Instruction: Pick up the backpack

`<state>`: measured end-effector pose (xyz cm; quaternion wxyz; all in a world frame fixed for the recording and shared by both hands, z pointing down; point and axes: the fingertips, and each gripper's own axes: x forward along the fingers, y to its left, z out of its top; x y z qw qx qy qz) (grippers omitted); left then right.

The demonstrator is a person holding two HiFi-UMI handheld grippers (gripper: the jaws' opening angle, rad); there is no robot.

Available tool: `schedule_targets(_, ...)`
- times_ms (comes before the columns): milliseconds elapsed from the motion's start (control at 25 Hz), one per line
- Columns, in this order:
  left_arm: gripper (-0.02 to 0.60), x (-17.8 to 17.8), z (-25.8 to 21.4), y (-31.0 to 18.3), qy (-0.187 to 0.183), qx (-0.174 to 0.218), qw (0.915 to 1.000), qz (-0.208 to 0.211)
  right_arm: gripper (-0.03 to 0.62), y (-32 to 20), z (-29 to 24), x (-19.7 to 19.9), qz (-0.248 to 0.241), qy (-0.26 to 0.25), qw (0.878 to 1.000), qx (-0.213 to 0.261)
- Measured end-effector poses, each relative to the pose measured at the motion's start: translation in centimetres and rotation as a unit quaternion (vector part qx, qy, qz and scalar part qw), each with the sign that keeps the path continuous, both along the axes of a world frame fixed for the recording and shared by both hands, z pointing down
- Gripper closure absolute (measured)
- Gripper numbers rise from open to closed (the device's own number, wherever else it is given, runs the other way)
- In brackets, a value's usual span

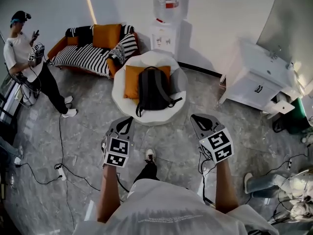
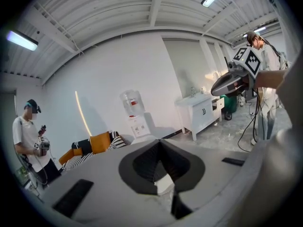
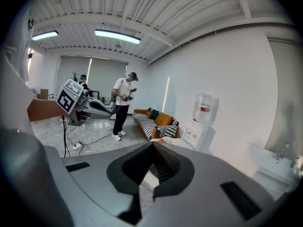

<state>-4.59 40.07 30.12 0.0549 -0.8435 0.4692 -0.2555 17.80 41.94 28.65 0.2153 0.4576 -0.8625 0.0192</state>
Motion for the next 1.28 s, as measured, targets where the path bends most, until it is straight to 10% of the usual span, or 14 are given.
schedule_targets(1280,0.566,-6.3,3.3,-22.0,0.013,-0.060,0.9977,0.031,0.592,-20.9,2.5,-10.5,-0.031,-0.030,0.995,-0.084)
